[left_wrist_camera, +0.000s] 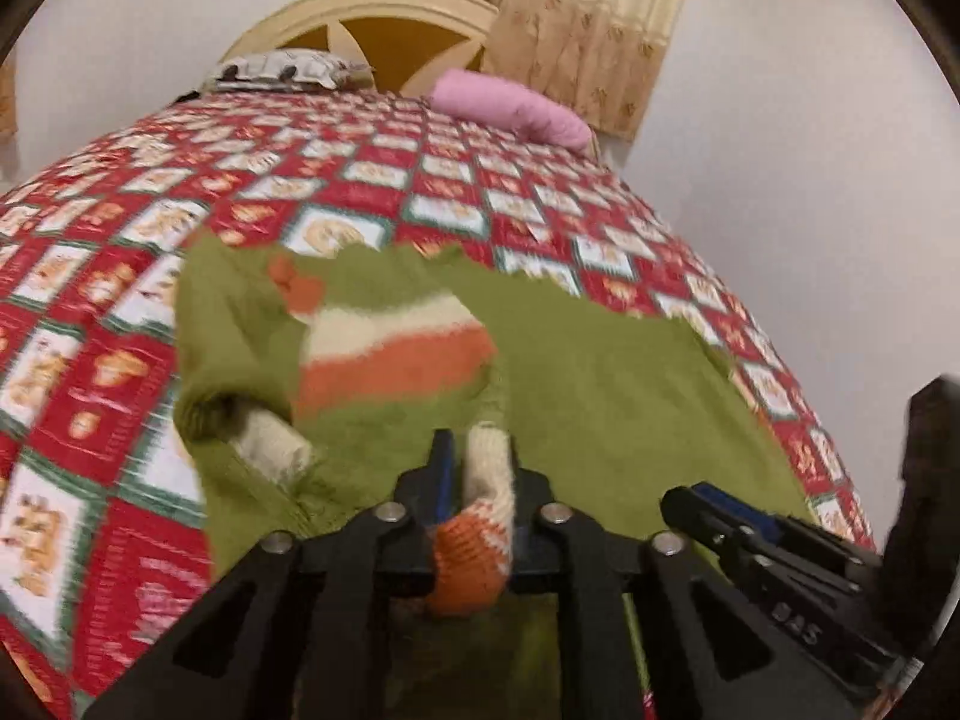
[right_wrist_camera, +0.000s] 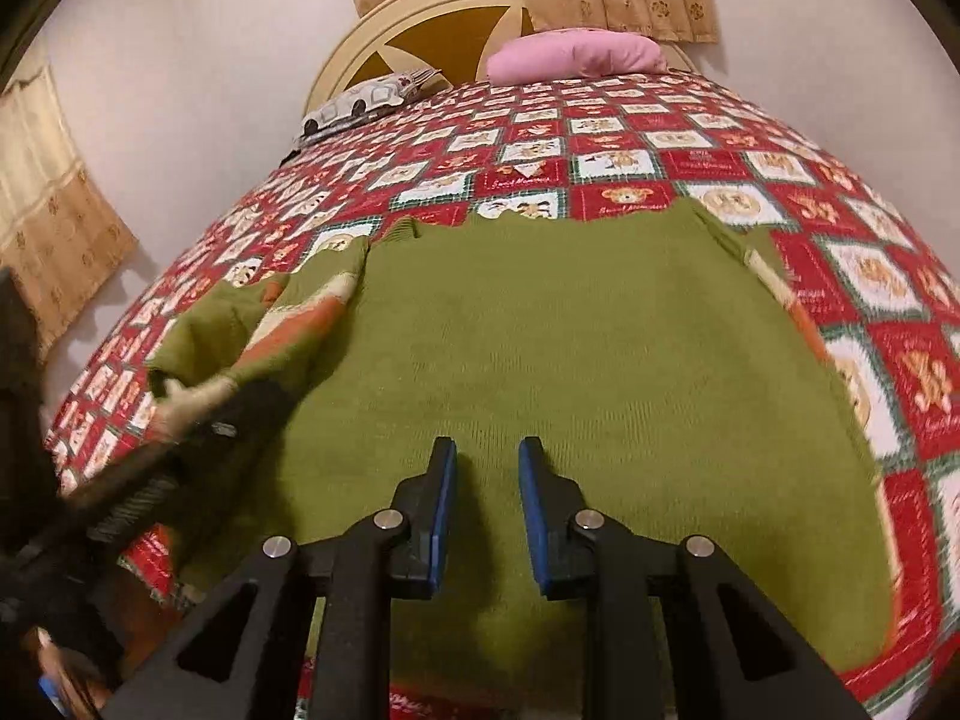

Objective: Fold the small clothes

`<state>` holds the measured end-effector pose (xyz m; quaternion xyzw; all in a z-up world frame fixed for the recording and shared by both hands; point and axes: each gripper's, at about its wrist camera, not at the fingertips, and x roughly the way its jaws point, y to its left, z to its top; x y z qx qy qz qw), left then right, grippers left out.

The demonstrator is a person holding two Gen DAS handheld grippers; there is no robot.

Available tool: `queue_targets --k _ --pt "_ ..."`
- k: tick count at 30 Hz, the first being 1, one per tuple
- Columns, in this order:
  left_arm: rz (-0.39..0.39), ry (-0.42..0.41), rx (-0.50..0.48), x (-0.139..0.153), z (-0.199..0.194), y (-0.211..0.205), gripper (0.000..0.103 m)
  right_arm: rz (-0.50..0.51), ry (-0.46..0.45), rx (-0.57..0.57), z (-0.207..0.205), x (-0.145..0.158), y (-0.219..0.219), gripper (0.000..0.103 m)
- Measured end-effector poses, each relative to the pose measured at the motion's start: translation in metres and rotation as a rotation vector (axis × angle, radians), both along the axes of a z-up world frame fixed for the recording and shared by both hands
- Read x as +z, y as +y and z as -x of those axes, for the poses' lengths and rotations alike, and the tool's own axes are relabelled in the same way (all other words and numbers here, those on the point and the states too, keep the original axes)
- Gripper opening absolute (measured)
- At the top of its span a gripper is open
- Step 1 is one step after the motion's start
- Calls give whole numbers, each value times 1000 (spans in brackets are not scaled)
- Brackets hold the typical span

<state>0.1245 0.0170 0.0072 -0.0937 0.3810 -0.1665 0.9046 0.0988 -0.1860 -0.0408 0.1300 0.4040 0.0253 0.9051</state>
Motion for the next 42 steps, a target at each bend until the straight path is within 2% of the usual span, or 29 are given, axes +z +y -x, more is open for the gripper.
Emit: queue_targets --k 1,2,4,6,10,12,14,16,19,22,24,27,30,35,37,39,40,42 --pt "25 -14 21 5 3 10 42 -10 -1 -3 -1 -2 -1 24" --pt "43 -30 67 9 4 24 54 -15 -5 -8 0 -3 -2 24" --pt "63 -20 151 9 4 56 53 -17 -16 -18 5 -5 -2 24" --pt "93 28 218 2 6 92 53 -4 -21 -21 6 -6 -1 24" --pt "54 70 356 -7 20 143 53 18 -15 -22 3 -5 2 25" --pt "40 92 387 -13 25 157 53 41 -13 -20 4 -4 5 25" --pt "68 132 386 -20 26 164 53 61 -14 -24 4 -4 8 25" --pt "134 159 355 -23 28 162 53 75 -13 -26 5 -3 9 25" --pt "164 118 300 -19 42 150 54 92 -6 -25 4 -4 11 25" --pt "250 130 264 -25 54 142 78 109 -4 -25 4 -4 14 25" --pt "339 181 254 -37 56 137 80 113 -5 -25 4 -4 14 25" --pt "325 123 265 -34 53 127 86 112 -7 -26 4 -4 14 25" --pt "346 143 246 -37 30 117 87 112 -7 -27 5 -5 14 25" --pt "482 154 172 -30 21 97 87 100 -9 -27 6 -4 14 25" --pt "433 102 164 -24 30 91 87 90 -19 -29 8 1 14 25" --pt "372 65 169 -21 34 93 87 15 -75 20 16 12 19 25" --pt "365 60 175 -21 33 96 87 -16 -95 57 19 19 27 25" --pt "385 88 203 -26 24 107 87 -2 -103 123 19 26 49 25"
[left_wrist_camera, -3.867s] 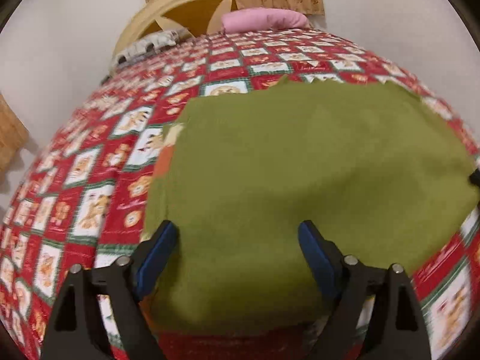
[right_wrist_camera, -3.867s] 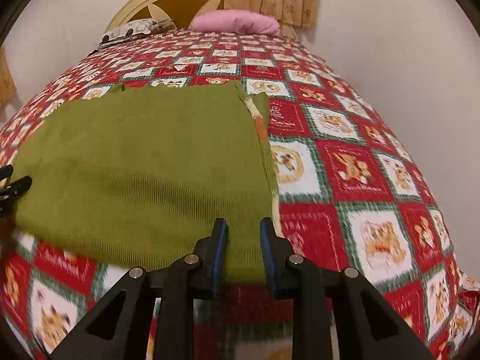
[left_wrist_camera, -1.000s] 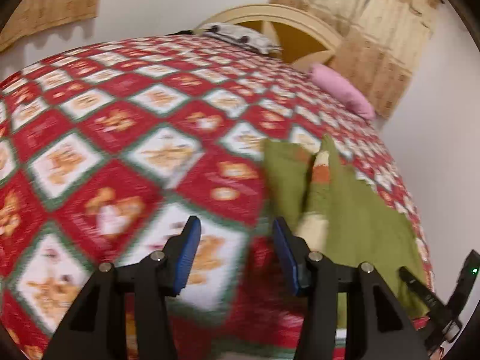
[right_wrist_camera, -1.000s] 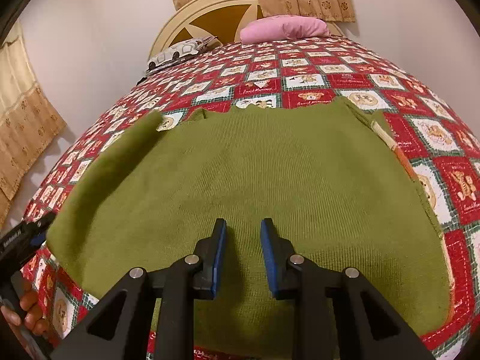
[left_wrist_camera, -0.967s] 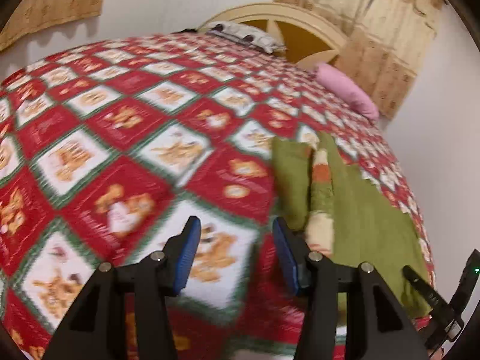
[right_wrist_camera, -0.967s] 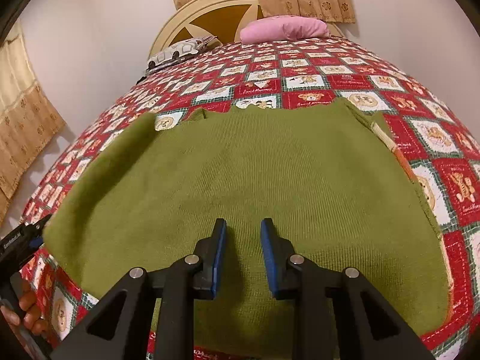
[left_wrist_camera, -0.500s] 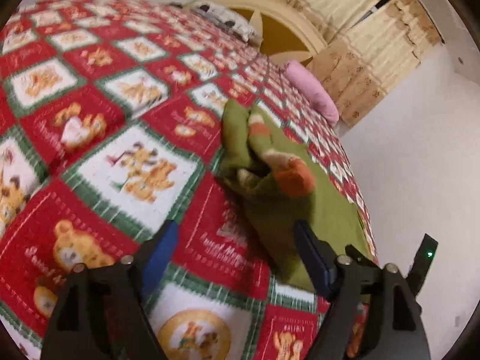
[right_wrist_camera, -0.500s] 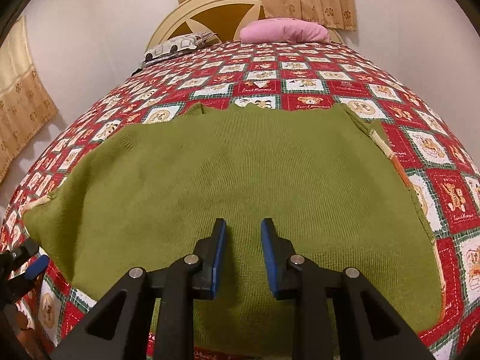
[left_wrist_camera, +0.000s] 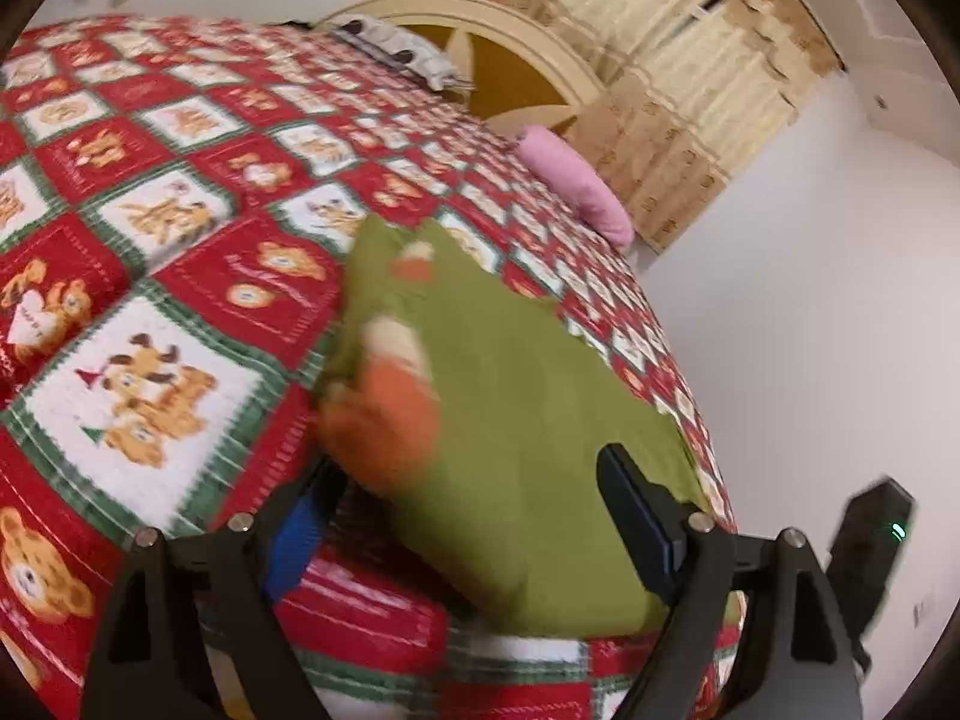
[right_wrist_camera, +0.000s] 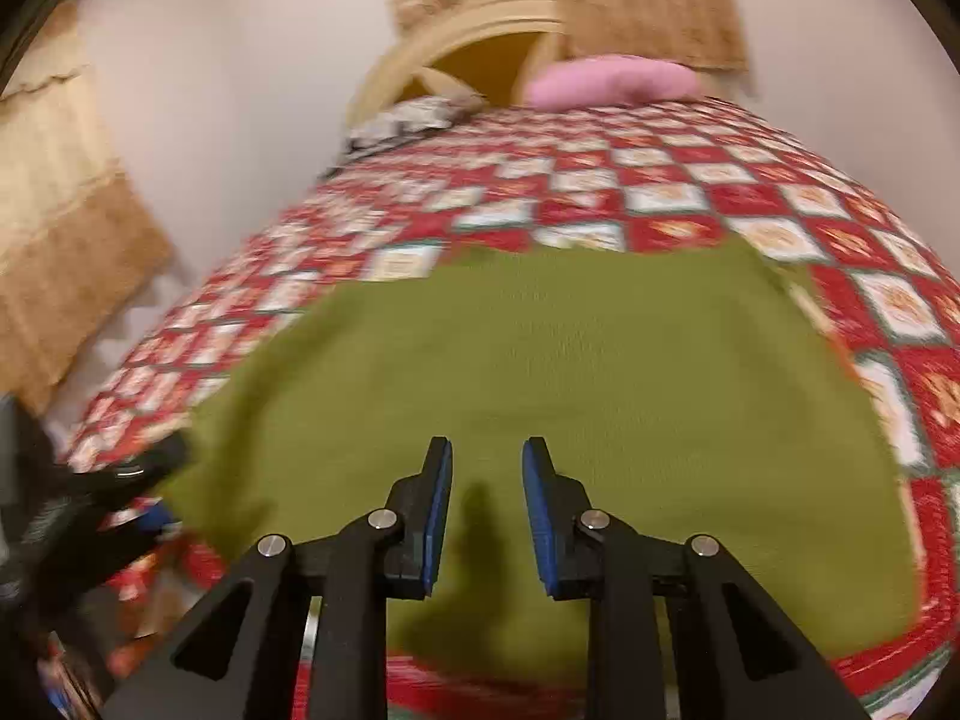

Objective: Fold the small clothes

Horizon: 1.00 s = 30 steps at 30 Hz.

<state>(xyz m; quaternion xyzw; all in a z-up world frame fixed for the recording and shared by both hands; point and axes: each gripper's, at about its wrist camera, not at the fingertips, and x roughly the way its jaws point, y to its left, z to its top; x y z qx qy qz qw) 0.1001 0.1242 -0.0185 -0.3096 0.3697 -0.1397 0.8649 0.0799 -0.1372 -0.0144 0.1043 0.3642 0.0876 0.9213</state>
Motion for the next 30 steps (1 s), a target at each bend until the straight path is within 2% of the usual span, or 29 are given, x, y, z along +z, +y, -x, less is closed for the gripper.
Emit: queue_targets --k 3,4,5,7,9,10,11,12,13,15,16,17,18,20,22,24,26,28,30 --pt "15 39 29 -8 -11 10 86 26 12 76 -7 0 32 25" --pt "-1 41 39 -9 -13 11 79 8 25 89 -11 -3 42 25" --pt "-12 41 30 -11 -12 9 68 -19 40 93 -14 -6 47 25" --pt "-15 58 -8 -15 -11 3 57 -122 87 129 -20 -15 58 25" --pt "-36 55 -6 -13 -8 -1 57 -193 129 202 -22 -25 75 25" --pt "-36 60 0 -12 -8 -1 61 -198 151 235 -19 -30 85 25" --pt "-19 70 4 -13 -10 -1 69 -175 174 264 -17 -37 96 25" --pt "0 78 12 -14 -13 0 73 -142 171 269 -14 -40 102 25" --pt "10 86 30 -14 -18 1 73 -110 156 276 -12 -39 106 25" --pt "-8 79 53 -14 -25 -1 70 -124 170 289 -14 -36 104 25" --pt "-27 68 47 -12 -28 -4 54 -156 181 298 -17 -34 99 25" --pt "-26 62 20 -13 -29 -7 22 -174 181 298 -19 -30 92 25" --pt "-21 61 -5 -15 -30 -9 20 -171 172 285 -20 -25 83 25" --pt "-36 51 10 -15 -26 -8 20 -157 128 231 -25 -11 64 25" --pt "-53 41 25 -13 -22 -9 19 -185 118 186 -42 0 49 32" --pt "-116 16 37 -8 -18 -17 19 -224 126 175 -58 8 46 55" --pt "-178 -12 44 -4 -15 -25 19 -282 150 195 -87 14 53 70" --pt "-193 -20 44 -4 -14 -27 19 -288 202 229 -121 16 71 71" --pt "-159 -1 50 -9 -17 -20 19 -266 248 258 -147 14 90 71"
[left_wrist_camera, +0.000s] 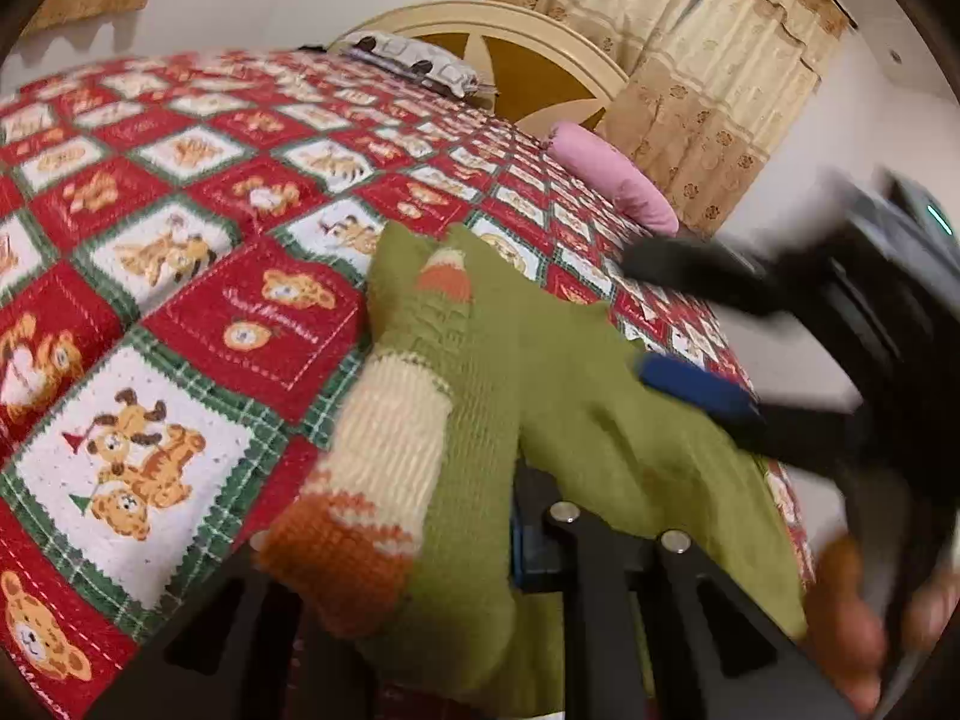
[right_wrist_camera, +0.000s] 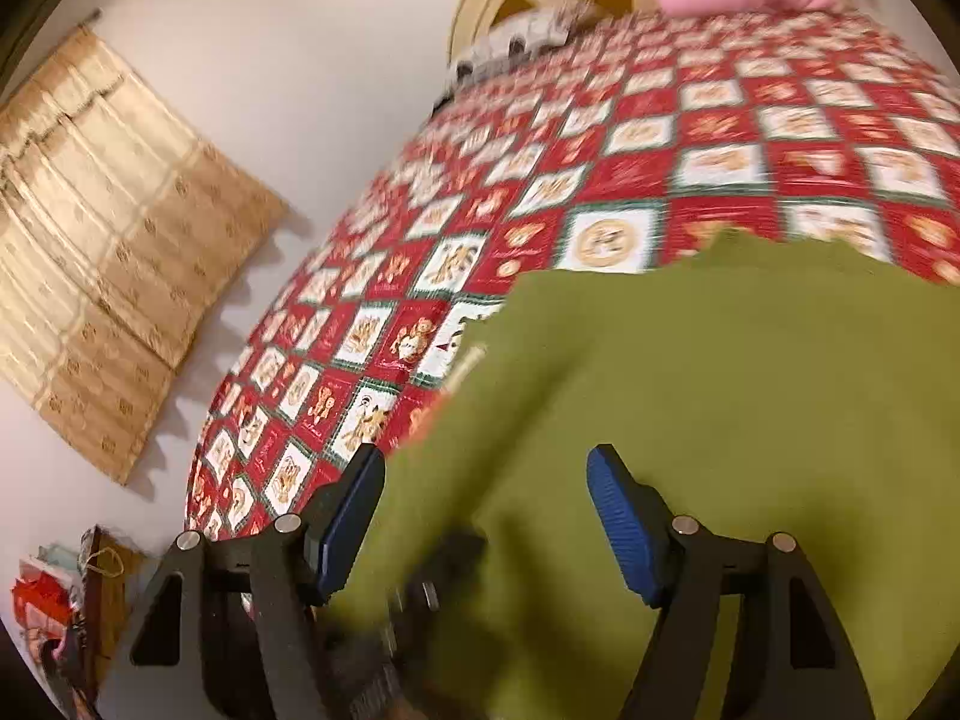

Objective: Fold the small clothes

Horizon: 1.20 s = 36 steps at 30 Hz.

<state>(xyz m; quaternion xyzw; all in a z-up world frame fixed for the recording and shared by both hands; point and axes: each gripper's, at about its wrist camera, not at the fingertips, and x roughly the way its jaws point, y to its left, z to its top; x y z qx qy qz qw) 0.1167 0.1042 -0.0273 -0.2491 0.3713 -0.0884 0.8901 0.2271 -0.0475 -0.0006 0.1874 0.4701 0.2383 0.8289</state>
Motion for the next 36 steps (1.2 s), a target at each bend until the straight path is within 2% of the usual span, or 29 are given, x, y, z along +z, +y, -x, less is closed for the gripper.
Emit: queue_targets --k 3,6,7,9,13,16,18,19,20,21,23,28,31,36 --pt "28 12 5 -4 -2 5 20 81 39 90 -32 -13 41 71" --pt "16 5 5 -4 -1 4 18 198 102 206 -52 -38 84 71" --pt "23 15 15 -7 -2 5 19 236 94 229 -52 -42 90 73" --pt "64 23 13 -10 -4 8 19 265 63 302 -52 -43 99 89" --pt "30 3 8 -6 -2 2 19 454 6 419 -46 -47 118 87" --pt "34 4 10 -7 -2 3 19 616 -67 426 -37 -50 129 70" --pt "35 6 7 -7 -2 4 19 667 -107 410 -31 -47 120 44" --pt "34 1 4 -6 -2 3 19 619 -97 372 -33 -40 108 35" --pt "29 -14 -4 -3 -2 2 19 571 -80 346 -32 -35 98 18" --pt "20 -34 -22 2 -1 -1 19 505 -61 307 -33 -29 84 14" --pt "-6 -69 -61 10 5 -9 19 416 -87 241 -24 -14 56 12" --pt "-109 -143 -135 33 11 -35 19 272 -126 134 -2 16 -1 11" --pt "-144 -163 -188 47 11 -56 19 234 -131 98 5 27 -33 11" --pt "-242 -202 -278 61 15 -101 19 232 -140 37 19 38 -72 11"
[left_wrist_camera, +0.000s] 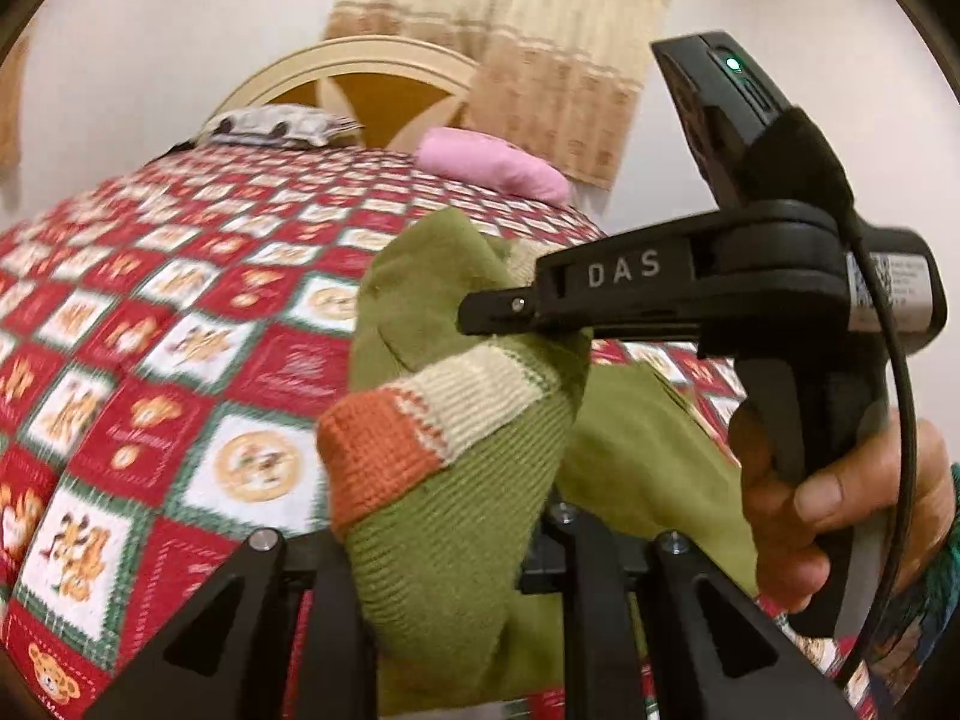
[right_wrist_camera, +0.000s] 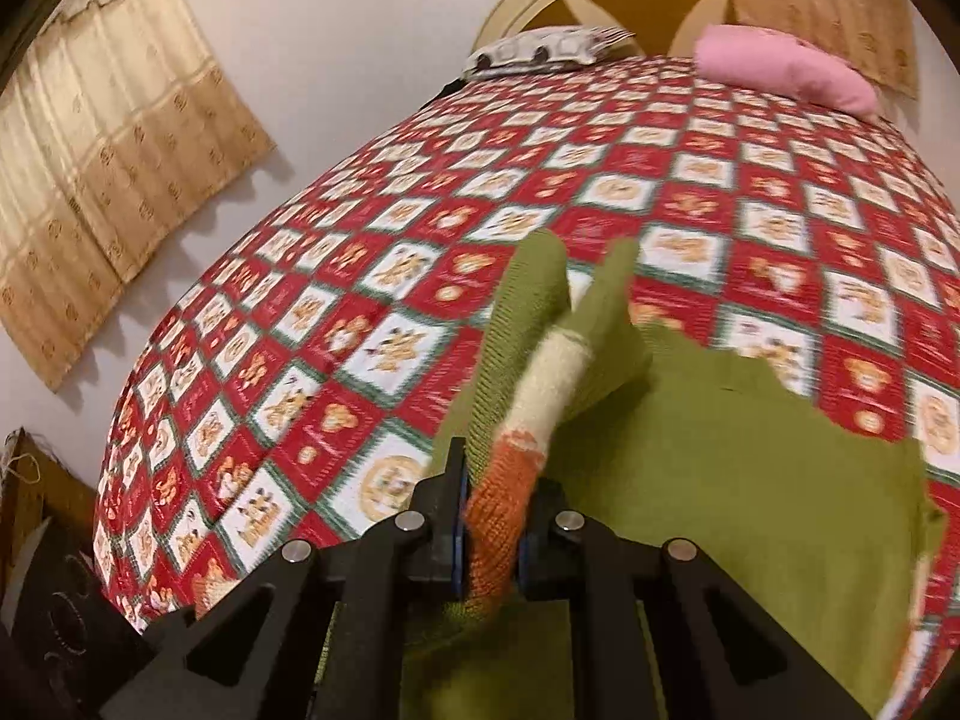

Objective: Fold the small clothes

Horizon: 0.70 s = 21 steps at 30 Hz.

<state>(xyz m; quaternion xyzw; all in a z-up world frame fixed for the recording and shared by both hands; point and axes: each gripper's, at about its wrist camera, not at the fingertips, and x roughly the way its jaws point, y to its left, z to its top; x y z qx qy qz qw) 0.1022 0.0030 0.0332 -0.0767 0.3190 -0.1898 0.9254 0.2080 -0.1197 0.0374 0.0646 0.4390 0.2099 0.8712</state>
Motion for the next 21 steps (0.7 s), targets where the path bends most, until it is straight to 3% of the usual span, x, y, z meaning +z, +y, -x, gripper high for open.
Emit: queue_targets --k 7,21 --pt "-77 7 -114 4 8 -66 19 -10 12 -73 16 -7 -72 11" --pt "-174 43 -248 -11 16 -168 19 -18 68 -208 42 -42 -185 11"
